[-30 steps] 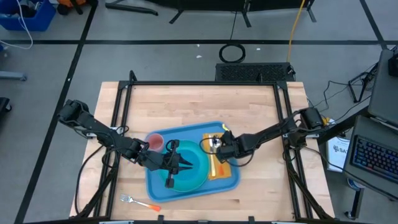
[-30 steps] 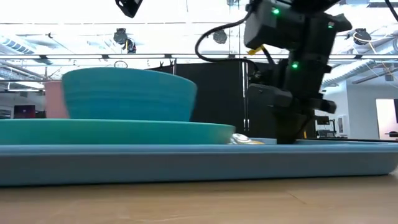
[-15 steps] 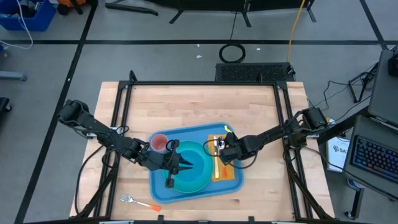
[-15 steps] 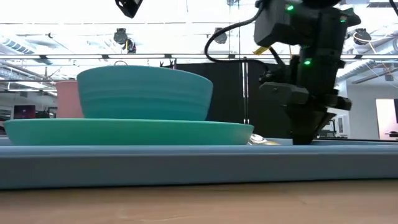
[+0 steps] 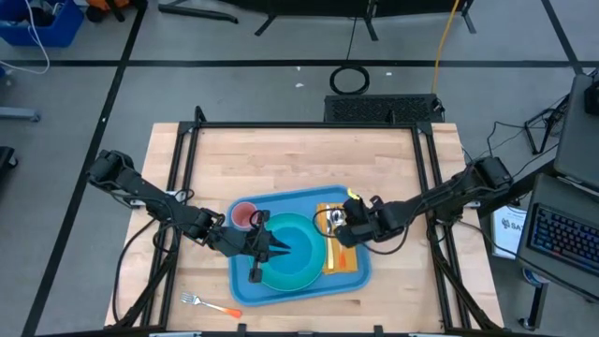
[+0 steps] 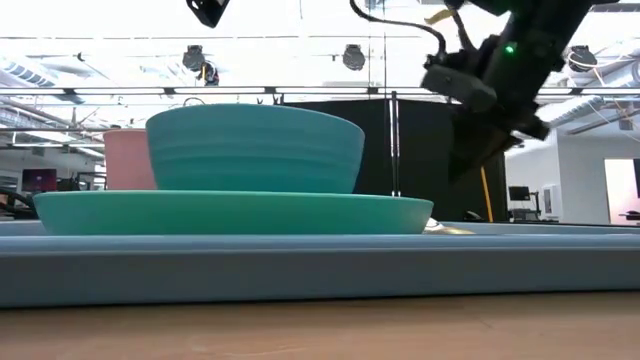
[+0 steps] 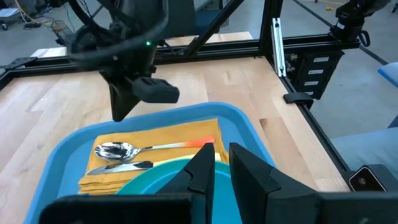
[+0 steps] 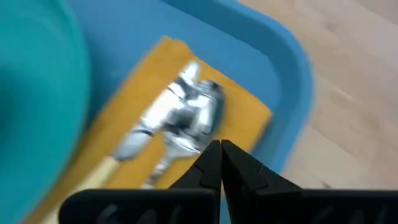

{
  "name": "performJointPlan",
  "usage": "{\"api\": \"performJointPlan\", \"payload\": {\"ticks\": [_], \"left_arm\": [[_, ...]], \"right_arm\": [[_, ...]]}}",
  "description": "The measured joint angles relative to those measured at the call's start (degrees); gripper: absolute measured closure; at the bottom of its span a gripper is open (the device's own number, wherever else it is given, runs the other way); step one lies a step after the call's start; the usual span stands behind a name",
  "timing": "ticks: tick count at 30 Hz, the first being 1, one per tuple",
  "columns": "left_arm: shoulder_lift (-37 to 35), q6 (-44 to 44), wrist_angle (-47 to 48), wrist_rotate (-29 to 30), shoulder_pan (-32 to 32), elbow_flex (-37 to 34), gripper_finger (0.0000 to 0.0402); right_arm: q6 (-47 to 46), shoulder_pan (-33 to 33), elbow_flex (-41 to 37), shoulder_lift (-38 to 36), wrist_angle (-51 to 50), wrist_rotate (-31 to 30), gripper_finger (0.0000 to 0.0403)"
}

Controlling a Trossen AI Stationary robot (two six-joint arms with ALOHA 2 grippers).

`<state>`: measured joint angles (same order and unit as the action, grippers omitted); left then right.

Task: Set up tray
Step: Put the orange fork on the yellow napkin to the right of the orange spoon

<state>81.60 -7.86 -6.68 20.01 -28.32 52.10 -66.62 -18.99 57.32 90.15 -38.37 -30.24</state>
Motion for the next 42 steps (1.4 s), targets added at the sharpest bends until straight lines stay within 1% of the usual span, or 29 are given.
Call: {"api": "performJointPlan", "payload": {"ticks": [3, 9, 11, 14, 17, 20, 25, 28, 31, 34, 38, 40, 42], "left_arm": [[0.0, 0.1, 0.2, 0.0, 0.0, 0.0, 0.0348], [0.0, -0.7, 0.5, -0.3, -1.2, 0.0, 0.0348], [-0.6, -0.2, 0.8, 1.0, -2.4, 0.0, 0.0348], [-2.7, -0.3, 0.6, 7.2, -5.0, 0.1, 0.0348], [-5.0, 2.0, 1.0, 12.5, -8.4, 0.1, 0.0348], [-6.8, 4.1, 0.6, 15.5, -12.0, 0.1, 0.0348], [-8.7, 4.9, 1.0, 18.7, -17.1, 0.1, 0.0348], [-9.8, 4.7, 1.1, 20.2, -19.8, 0.1, 0.0348], [-10.8, 4.7, 1.5, 21.8, -22.5, 0.1, 0.0348], [-12.0, 4.5, 1.4, 23.2, -24.9, 0.1, 0.0348], [-13.0, 5.0, 1.5, 23.3, -28.1, 0.1, 0.0348], [-13.1, 5.0, 1.9, 23.8, -29.7, 0.1, 0.0348], [-13.1, 5.1, 1.8, 24.0, -31.3, 0.1, 0.0348]], "right_arm": [[5.7, 0.0, 0.0, -0.2, 5.7, 0.3, 0.0403], [23.2, -1.1, 0.1, -0.2, 23.9, 0.5, 0.0403], [28.9, -1.4, 0.1, -0.2, 30.2, 0.7, 0.0403], [35.7, -1.4, 0.1, -0.1, 38.7, 5.5, 0.0403], [40.6, -1.4, 0.2, 0.8, 46.2, 9.7, 0.0403], [45.3, -1.3, 0.2, 2.7, 52.8, 15.2, 0.0403], [46.4, -0.9, 0.2, 7.6, 60.6, 21.6, 0.0403], [46.5, -0.3, 2.2, 10.5, 61.5, 23.0, 0.0403], [48.7, -0.1, 7.9, 14.0, 60.2, 25.0, 0.0403], [51.9, -0.2, 16.7, 17.9, 52.0, 26.1, 0.0403], [57.0, -0.9, 28.1, 23.9, 41.7, 26.1, 0.0403], [58.7, -1.1, 32.6, 26.8, 39.6, 27.9, 0.0403], [58.5, -1.1, 36.3, 29.4, 38.0, 31.2, 0.0403]]}}
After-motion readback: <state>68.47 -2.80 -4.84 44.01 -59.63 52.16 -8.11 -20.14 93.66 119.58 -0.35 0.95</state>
